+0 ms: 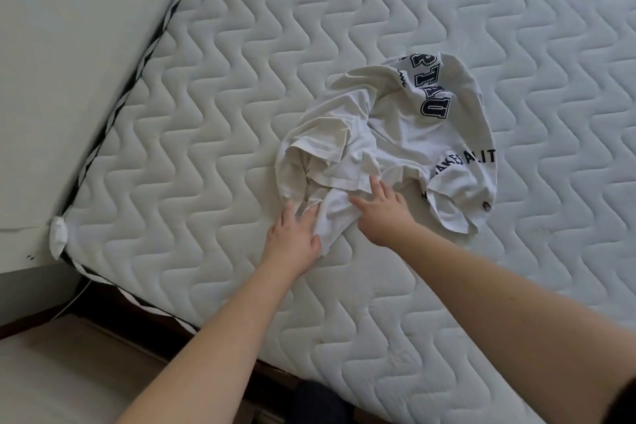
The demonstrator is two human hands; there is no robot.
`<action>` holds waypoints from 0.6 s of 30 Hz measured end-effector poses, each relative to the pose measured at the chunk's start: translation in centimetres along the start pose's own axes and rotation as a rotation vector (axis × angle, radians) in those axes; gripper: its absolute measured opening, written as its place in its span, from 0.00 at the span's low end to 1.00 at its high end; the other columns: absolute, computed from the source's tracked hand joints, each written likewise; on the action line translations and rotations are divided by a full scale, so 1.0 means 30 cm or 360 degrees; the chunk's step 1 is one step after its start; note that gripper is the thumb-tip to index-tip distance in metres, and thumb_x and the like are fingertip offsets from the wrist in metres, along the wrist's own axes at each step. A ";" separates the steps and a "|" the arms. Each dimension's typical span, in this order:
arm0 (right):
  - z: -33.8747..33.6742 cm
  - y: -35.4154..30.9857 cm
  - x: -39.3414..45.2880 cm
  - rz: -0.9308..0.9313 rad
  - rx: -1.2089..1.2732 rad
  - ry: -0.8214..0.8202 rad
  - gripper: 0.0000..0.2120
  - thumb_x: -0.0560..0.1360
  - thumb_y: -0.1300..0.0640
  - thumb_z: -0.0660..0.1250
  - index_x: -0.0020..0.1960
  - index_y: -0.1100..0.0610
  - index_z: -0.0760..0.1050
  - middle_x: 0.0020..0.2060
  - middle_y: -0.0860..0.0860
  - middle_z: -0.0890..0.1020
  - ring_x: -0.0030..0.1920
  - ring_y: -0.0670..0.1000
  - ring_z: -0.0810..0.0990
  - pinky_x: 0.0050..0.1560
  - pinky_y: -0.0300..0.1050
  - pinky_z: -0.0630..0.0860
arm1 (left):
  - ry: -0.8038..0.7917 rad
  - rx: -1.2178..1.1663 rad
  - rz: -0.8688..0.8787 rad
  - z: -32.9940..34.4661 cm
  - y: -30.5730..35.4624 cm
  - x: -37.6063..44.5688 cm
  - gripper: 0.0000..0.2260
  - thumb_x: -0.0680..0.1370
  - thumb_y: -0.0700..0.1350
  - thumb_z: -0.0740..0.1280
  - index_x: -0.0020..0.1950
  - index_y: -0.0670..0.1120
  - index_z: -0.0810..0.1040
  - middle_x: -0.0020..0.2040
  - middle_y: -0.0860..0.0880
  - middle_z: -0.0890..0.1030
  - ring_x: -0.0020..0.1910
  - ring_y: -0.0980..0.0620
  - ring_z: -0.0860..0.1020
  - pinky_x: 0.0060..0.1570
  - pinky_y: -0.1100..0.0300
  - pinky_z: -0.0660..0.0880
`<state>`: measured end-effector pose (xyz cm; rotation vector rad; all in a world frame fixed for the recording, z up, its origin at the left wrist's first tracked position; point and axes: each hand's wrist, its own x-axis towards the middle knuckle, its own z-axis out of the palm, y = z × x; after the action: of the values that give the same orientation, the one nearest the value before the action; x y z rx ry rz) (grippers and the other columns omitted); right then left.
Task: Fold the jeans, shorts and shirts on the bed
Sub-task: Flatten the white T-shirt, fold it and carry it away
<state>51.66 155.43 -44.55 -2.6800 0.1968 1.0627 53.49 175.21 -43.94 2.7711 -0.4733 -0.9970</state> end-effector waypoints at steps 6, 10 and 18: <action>0.015 0.013 0.097 -0.0017 -0.0165 -0.0106 0.28 0.80 0.60 0.53 0.78 0.48 0.54 0.78 0.57 0.37 0.78 0.58 0.37 0.76 0.59 0.46 | -0.0082 -0.1089 -0.0559 0.146 -0.071 0.054 0.27 0.80 0.48 0.64 0.77 0.49 0.59 0.72 0.40 0.68 0.67 0.44 0.71 0.66 0.55 0.67; 0.016 0.034 0.110 -0.0074 0.0002 0.0047 0.26 0.80 0.62 0.52 0.78 0.59 0.53 0.79 0.52 0.46 0.79 0.54 0.47 0.75 0.55 0.52 | 0.0045 -0.1865 -0.1010 0.189 -0.055 0.092 0.30 0.80 0.48 0.65 0.78 0.48 0.55 0.71 0.45 0.72 0.66 0.45 0.73 0.68 0.47 0.69; -0.023 0.065 -0.042 0.0037 0.1369 0.0729 0.07 0.78 0.59 0.66 0.53 0.51 0.80 0.45 0.47 0.82 0.47 0.45 0.79 0.49 0.40 0.75 | -0.0183 -0.2396 -0.1169 0.179 0.030 0.123 0.17 0.79 0.43 0.67 0.67 0.41 0.72 0.59 0.40 0.80 0.52 0.42 0.79 0.54 0.45 0.76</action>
<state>50.78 153.41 -43.56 -2.0579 0.6079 0.2285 52.50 172.86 -50.02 1.4176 0.9785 -0.9479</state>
